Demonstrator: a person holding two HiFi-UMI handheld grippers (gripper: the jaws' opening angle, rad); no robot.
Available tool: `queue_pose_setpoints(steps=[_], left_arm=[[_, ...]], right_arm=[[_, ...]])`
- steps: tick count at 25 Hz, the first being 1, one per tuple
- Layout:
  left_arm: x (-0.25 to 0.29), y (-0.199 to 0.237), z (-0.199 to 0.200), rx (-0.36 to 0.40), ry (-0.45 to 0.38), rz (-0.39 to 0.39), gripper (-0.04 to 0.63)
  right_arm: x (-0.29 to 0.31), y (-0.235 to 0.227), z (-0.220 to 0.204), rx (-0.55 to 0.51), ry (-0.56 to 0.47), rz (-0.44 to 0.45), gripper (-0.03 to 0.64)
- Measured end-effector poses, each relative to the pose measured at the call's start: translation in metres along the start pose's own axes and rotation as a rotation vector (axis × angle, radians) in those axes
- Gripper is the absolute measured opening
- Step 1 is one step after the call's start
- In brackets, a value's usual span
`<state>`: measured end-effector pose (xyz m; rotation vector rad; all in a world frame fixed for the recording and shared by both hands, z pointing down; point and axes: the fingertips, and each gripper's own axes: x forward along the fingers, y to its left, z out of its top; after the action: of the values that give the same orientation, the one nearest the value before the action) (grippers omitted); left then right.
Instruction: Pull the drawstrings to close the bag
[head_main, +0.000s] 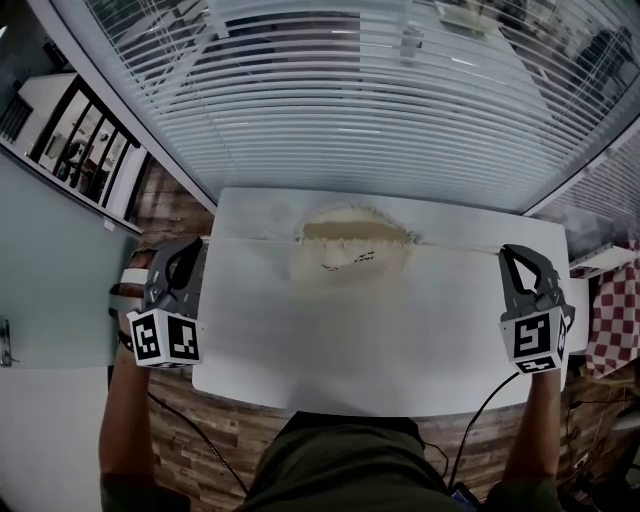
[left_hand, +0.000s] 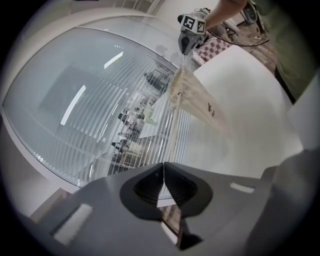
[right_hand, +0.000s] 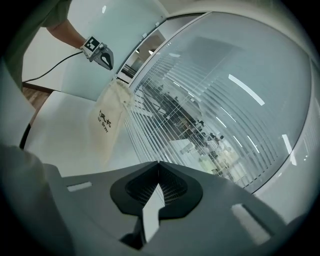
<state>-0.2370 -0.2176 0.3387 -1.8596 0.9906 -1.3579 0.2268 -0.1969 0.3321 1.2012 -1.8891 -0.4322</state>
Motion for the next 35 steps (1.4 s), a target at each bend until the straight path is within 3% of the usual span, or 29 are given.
queue_pose_setpoints(steps=[13,18,35], left_arm=[[-0.023,0.029,-0.022,-0.042,0.007,0.088,0.012],[-0.028,0.04,-0.03,-0.109,0.065,0.121,0.011],[-0.041,0.057,-0.045,-0.236,0.098,0.149,0.011]], right_arm=[[-0.025,-0.036,-0.016,0.073,-0.005,-0.084,0.011],[-0.033,-0.039,-0.013,0.083,-0.025,-0.099,0.011],[-0.053,-0.064,-0.037,0.174,-0.013,-0.169,0.011]])
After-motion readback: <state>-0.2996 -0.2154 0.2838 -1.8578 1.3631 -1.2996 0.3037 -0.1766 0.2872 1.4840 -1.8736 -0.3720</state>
